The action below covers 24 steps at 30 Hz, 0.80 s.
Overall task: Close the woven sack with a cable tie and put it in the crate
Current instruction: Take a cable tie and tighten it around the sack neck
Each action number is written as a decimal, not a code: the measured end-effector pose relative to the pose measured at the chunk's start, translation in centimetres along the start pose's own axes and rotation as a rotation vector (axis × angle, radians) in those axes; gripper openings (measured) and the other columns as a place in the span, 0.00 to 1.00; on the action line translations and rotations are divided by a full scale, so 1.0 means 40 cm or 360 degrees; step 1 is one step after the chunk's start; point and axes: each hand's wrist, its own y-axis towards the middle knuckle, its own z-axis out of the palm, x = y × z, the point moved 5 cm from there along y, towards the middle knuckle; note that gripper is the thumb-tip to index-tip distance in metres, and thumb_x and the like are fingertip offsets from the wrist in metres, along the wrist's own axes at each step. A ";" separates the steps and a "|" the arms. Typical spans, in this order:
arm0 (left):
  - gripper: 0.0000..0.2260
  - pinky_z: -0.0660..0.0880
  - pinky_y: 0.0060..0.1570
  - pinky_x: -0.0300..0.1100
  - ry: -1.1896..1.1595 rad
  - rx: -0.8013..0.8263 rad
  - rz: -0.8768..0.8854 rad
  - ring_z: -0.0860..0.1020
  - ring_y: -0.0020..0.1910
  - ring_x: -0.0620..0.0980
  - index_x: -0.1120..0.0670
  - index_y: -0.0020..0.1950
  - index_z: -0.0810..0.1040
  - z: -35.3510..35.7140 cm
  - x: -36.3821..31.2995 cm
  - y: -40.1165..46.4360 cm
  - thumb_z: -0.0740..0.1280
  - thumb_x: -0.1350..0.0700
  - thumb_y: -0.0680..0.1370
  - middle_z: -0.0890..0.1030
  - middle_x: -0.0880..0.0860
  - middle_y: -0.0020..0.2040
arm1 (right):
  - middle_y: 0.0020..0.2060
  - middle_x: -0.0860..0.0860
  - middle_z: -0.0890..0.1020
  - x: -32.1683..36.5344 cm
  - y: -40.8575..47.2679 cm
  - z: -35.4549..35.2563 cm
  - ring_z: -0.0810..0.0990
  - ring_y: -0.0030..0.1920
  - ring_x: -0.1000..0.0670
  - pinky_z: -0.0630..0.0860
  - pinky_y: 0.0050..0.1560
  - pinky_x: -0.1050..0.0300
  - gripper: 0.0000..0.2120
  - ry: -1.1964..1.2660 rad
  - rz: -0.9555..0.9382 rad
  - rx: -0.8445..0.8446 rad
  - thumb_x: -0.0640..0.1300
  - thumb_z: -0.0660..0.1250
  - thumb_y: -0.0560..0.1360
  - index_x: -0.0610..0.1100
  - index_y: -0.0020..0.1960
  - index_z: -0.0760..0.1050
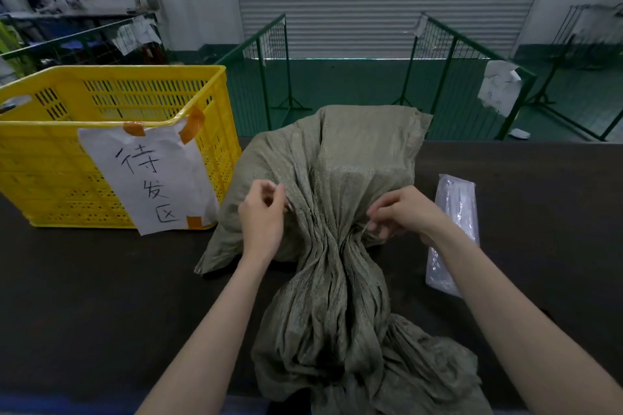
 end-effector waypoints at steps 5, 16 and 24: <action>0.07 0.77 0.38 0.43 0.0005 0.0346 0.0036 0.77 0.33 0.45 0.52 0.40 0.80 0.069 -0.007 0.035 0.67 0.58 0.77 0.80 0.49 0.32 | 0.36 0.41 0.85 -0.017 0.010 0.004 0.85 0.36 0.47 0.83 0.41 0.53 0.05 0.0613 -0.0042 0.0079 0.30 0.69 0.70 0.37 0.45 0.80; 0.11 0.74 0.43 0.33 -0.0115 0.0794 0.0294 0.77 0.36 0.38 0.49 0.41 0.78 0.150 -0.031 0.039 0.67 0.66 0.75 0.80 0.50 0.38 | 0.33 0.51 0.83 -0.034 0.019 0.075 0.80 0.37 0.54 0.75 0.41 0.65 0.05 0.0824 -0.0613 -0.0274 0.38 0.68 0.74 0.41 0.43 0.83; 0.08 0.66 0.28 0.32 -0.0450 0.0988 -0.0058 0.68 0.25 0.42 0.55 0.42 0.82 0.183 -0.020 0.046 0.65 0.64 0.77 0.77 0.47 0.27 | 0.25 0.53 0.67 -0.032 0.051 0.113 0.62 0.26 0.56 0.60 0.29 0.64 0.13 0.1111 -0.0581 -0.0179 0.40 0.59 0.80 0.41 0.40 0.78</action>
